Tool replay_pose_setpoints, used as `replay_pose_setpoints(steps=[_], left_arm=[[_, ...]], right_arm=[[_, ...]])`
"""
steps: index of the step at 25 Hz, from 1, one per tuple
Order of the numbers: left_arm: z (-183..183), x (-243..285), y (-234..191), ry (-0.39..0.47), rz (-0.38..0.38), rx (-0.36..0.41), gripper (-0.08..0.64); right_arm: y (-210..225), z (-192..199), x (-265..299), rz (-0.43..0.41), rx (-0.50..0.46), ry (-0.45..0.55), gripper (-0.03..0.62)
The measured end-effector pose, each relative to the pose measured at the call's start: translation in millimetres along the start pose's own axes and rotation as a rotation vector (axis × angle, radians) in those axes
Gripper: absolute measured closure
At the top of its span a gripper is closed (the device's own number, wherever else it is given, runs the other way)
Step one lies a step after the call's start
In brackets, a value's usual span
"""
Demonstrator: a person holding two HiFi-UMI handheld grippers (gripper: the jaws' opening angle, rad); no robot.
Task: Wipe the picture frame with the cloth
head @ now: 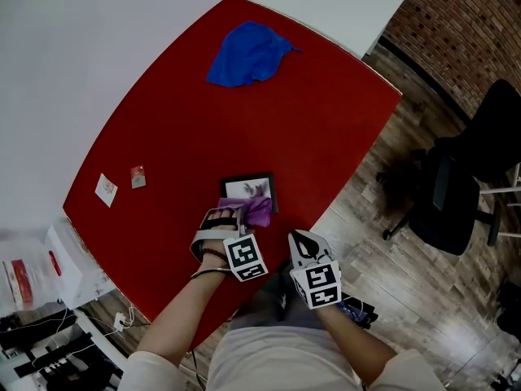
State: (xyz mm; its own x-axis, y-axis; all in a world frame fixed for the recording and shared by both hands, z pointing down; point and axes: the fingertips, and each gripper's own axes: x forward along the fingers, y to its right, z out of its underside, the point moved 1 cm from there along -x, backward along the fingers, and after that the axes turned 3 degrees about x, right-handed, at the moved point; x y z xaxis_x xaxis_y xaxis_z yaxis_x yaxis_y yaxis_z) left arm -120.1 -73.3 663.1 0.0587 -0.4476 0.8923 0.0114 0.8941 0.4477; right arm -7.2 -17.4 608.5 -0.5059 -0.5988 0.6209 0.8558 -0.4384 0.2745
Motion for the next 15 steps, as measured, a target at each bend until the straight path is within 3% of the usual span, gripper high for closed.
replay_pose_setpoints(steps=[8,15], left_arm=[[3,-14,9,0.021,-0.018,0.007,0.499],[7,8,-62,-0.006,-0.11,-0.103,0.499]], right_arm=[[-6,3,4,-0.007,-0.006,-0.01,0.588],[-2,6,-1,0.011,0.012,-0.01,0.588]])
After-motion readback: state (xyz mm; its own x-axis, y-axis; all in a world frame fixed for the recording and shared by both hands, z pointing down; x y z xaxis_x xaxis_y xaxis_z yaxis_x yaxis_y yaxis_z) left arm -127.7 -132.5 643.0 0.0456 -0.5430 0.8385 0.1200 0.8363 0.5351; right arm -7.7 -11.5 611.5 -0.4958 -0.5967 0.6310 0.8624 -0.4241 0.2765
